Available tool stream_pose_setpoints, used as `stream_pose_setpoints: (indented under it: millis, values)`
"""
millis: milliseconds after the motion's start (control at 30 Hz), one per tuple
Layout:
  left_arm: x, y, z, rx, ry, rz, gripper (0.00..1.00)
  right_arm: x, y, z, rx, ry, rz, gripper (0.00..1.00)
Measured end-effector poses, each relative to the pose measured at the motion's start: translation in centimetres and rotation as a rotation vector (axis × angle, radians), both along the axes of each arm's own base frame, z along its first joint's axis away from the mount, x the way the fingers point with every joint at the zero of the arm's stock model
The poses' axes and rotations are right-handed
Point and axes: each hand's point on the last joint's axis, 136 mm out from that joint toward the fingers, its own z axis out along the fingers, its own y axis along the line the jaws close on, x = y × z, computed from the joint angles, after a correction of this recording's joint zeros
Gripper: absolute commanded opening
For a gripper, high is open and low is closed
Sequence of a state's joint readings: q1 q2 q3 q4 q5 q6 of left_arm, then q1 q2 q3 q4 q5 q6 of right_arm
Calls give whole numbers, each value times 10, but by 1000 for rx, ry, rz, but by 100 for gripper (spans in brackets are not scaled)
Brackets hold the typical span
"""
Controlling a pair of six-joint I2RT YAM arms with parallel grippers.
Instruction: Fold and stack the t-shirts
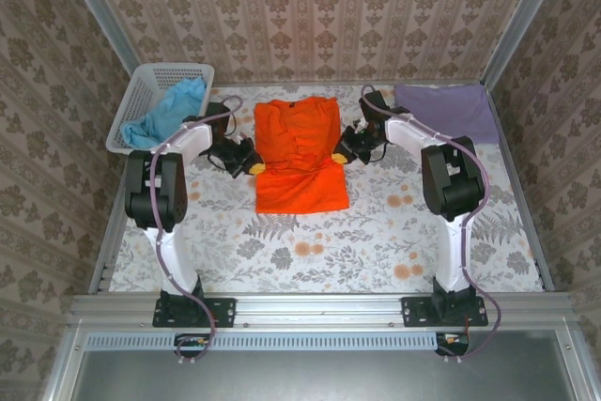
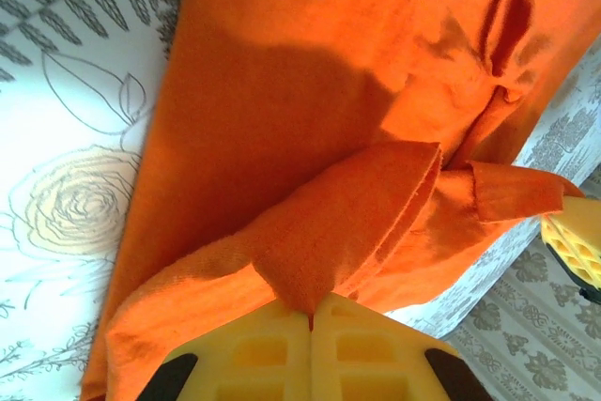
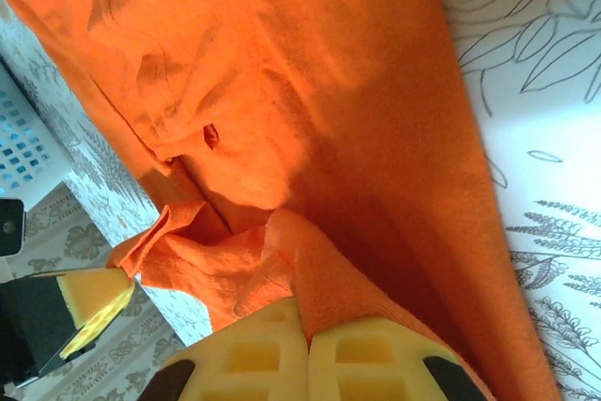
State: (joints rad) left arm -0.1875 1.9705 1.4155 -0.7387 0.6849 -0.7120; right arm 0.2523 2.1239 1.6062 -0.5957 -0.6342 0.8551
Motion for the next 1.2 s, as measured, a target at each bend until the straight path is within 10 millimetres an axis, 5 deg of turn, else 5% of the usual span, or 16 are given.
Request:
stream_pose_setpoints:
  millis: [133,233,333,467,533,600,733,867,1033,1200]
  values:
    - [12,5,-2,-4,-3,17,0,13,-6,-4,1,20,-31,9]
    - [23,8,-4,-7,-14,30,8,20,-11,-11,0,44,-52,34]
    - [36,11,-2,-8,-27,43,32,26,-15,-16,-5,67,-65,45]
    - [53,17,11,-6,-71,61,52,29,-27,-14,-25,68,-73,47]
    - [58,20,19,13,-106,62,53,29,-36,-11,-40,52,-83,46]
    - [57,24,31,37,-137,67,50,17,-44,-3,-50,31,-92,34]
    - [36,11,64,47,-221,20,34,-18,-46,23,-37,-44,-85,20]
    - [-2,-39,77,23,-265,-134,27,-54,-4,36,7,-115,19,12]
    - [-54,-81,33,32,-158,-279,27,-91,30,1,20,-58,84,10]
    - [-76,-71,-15,103,-65,-306,27,-96,30,-36,3,-1,67,9]
